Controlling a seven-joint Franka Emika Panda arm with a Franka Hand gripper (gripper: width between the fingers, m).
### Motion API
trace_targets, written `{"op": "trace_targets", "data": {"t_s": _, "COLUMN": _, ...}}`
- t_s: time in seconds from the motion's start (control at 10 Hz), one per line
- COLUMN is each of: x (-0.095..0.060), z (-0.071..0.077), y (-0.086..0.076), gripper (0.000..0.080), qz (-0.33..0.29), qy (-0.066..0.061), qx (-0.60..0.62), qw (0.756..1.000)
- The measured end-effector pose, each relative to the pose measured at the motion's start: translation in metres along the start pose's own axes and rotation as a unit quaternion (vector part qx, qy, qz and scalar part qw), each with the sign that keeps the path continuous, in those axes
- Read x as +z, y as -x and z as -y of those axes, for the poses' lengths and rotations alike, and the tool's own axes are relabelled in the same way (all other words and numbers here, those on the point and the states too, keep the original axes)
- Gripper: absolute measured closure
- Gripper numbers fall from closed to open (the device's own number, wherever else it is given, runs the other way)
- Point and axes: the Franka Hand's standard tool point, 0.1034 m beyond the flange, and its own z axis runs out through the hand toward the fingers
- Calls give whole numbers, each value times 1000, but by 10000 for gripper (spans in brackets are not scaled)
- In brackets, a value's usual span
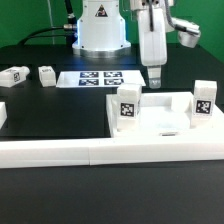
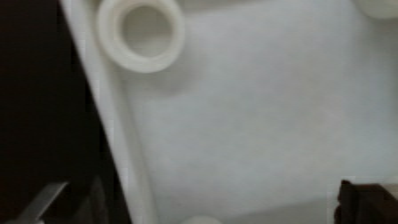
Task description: Assemble square table
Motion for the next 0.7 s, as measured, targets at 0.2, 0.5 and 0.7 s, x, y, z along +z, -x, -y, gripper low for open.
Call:
{"op": "trace_targets", "data": {"t_s": 0.2, "x": 2, "z": -3, "y": 2, "gripper": 150, "qz": 3, "qy": 11, "qx": -23, "qw": 1000}}
{"op": "trace_targets", "data": {"t_s": 0.5, "x": 2, "z": -3, "y": 2, "gripper": 150, "qz": 3, "qy": 12, "qx": -24, "qw": 1000}}
{"op": "trace_targets", "data": {"t_s": 0.7, "x": 12, "z": -13, "y": -5, "gripper": 150, "qz": -15, "qy": 0, "qx": -33, "qw": 999}}
